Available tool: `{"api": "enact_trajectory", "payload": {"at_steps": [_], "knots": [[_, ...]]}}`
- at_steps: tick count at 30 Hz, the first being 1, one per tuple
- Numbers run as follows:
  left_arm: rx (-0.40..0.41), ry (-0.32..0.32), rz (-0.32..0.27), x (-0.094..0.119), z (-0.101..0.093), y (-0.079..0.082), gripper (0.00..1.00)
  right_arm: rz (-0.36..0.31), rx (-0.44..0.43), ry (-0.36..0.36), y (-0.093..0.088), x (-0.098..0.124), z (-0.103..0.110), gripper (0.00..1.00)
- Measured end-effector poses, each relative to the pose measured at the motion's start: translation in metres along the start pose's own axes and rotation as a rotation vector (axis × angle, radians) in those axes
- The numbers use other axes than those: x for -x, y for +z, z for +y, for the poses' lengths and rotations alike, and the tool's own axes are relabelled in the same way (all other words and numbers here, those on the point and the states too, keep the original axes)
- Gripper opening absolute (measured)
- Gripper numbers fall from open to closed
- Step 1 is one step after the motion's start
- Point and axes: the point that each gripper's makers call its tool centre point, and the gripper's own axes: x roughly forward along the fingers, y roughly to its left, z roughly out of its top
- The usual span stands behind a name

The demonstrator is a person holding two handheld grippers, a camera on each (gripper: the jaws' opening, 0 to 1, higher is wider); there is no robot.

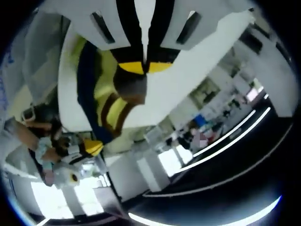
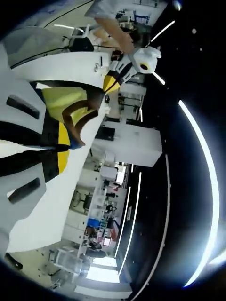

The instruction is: Fold the garment on the visible template until the final outline fits inside the template.

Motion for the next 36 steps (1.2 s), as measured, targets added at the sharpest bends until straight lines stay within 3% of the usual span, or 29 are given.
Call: {"api": "enact_trajectory", "payload": {"at_steps": [9,22,27,32,36], "knots": [[-0.034,0.029,-0.078,0.035,-0.001,0.041,0.00,-0.059,0.085,-0.006,0.041,0.016,0.007,0.01],[-0.055,0.079,-0.114,0.097,-0.024,0.050,0.00,-0.125,0.165,0.020,0.069,0.048,0.046,0.01],[-0.064,0.101,-0.119,0.114,-0.036,0.053,0.00,-0.142,0.166,0.042,0.069,0.057,0.060,0.01],[-0.035,0.053,-0.125,0.124,-0.051,0.053,0.00,-0.138,0.155,0.066,0.061,0.060,0.066,0.01],[-0.022,0.064,-0.067,0.111,-0.044,0.034,0.00,-0.100,0.114,0.090,0.040,0.050,0.065,0.01]]}}
